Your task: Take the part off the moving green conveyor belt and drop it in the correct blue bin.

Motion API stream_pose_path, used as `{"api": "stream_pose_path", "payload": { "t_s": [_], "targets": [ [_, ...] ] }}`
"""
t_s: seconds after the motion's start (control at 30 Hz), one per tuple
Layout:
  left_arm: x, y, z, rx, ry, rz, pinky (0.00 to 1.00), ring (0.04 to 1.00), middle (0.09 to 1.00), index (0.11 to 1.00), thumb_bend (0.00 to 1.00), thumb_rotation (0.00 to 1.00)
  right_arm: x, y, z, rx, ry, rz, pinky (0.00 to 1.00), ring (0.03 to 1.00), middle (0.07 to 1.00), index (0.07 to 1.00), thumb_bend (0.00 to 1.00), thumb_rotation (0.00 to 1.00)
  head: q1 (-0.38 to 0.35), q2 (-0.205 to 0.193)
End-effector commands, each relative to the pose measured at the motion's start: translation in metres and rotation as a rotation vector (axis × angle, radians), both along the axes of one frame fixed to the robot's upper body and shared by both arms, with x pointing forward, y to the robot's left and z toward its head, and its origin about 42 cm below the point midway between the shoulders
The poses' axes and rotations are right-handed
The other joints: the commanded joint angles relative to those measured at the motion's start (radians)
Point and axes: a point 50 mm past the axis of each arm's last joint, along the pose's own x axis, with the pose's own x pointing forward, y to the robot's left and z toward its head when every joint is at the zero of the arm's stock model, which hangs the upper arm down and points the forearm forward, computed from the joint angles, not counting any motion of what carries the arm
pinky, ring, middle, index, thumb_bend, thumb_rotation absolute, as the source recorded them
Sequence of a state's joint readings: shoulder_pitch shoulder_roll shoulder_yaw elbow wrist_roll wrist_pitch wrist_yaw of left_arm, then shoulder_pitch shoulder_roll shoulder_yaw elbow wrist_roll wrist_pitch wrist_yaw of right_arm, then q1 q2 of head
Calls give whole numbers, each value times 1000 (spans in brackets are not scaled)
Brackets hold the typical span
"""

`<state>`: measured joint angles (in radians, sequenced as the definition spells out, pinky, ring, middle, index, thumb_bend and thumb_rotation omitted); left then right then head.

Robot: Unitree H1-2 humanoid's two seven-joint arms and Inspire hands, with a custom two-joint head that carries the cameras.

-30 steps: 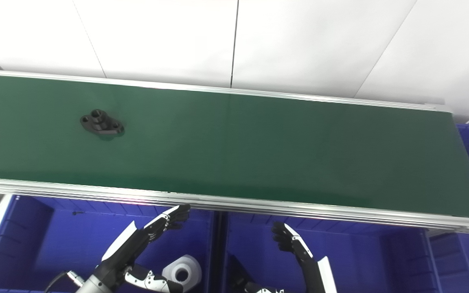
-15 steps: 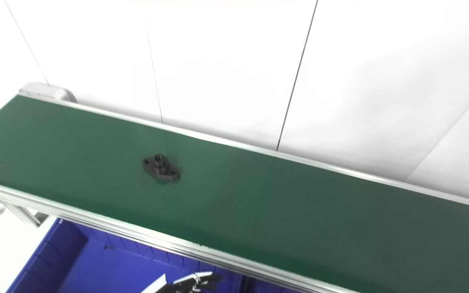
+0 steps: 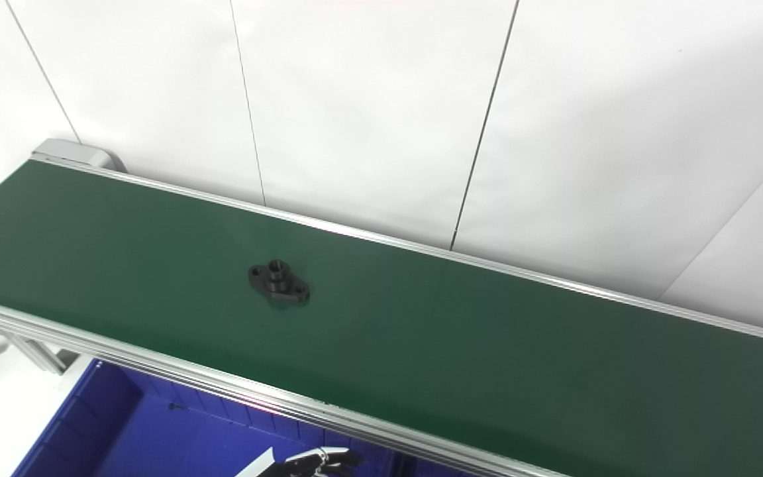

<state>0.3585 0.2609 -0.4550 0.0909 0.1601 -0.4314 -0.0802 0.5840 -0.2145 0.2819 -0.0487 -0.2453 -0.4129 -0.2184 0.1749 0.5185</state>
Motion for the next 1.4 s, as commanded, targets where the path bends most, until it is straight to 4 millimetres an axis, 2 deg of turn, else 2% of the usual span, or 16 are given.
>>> {"api": "stream_pose_path", "payload": {
  "t_s": [0.0,0.13,0.2,0.23,0.37,0.47,0.57,0.67,0.73,0.87,1.0,1.07,1.1,1.23,1.37],
  "targets": [
    [7,-3,7,-25,-61,5,696,803,859,829,836,241,4,1,16,29,-107,-17,663,754,807,846,765,153,-2,4],
    [11,-4,5,-26,-66,8,680,792,850,821,836,204,13,1,31,-3,-210,-25,693,730,783,832,767,158,-14,12],
    [12,-4,5,-26,-66,5,680,789,850,820,839,186,19,1,45,-14,-285,-39,659,701,759,816,796,161,-22,17],
    [13,-4,5,-27,-66,2,682,791,854,822,836,178,22,0,52,-26,-324,-45,590,672,747,813,822,221,-32,22],
    [15,-5,7,-22,-80,2,678,790,857,825,830,177,34,-2,86,-51,-483,-37,581,662,734,805,848,268,-55,42],
    [17,-6,7,-21,-85,2,680,792,862,833,828,197,42,-7,110,-71,-553,-28,670,701,745,821,860,293,-66,52],
    [17,-6,7,-7,-96,2,686,794,864,842,831,232,55,-10,130,-86,-611,-19,730,720,754,835,858,272,-82,63],
    [19,-6,7,-10,-98,3,704,801,865,844,830,227,72,-13,142,-84,-633,20,708,730,773,841,841,240,-93,68],
    [20,-6,7,-4,-101,-1,717,808,869,851,828,254,87,-15,150,-97,-635,47,720,755,798,848,807,257,-101,69],
    [22,-5,6,7,-108,-6,744,824,876,858,824,268,117,-17,156,-146,-639,80,707,744,803,850,778,345,-117,69],
    [22,-3,9,34,-137,-28,767,833,870,855,818,278,142,-16,157,-152,-619,110,680,733,795,844,788,358,-135,70],
    [21,-2,10,38,-143,-34,773,832,865,850,820,256,154,-15,157,-153,-604,124,684,736,795,841,792,346,-138,67],
    [21,-2,10,38,-144,-35,779,835,866,850,824,252,159,-15,158,-161,-597,129,679,733,794,840,788,335,-144,79],
    [21,0,13,26,-139,-50,787,845,874,855,837,267,182,-7,161,-182,-530,143,675,728,784,834,790,287,-146,98],
    [20,3,15,3,-122,-52,796,853,879,854,862,299,206,3,161,-207,-485,163,665,739,786,832,786,218,-149,97]
  ]
}}
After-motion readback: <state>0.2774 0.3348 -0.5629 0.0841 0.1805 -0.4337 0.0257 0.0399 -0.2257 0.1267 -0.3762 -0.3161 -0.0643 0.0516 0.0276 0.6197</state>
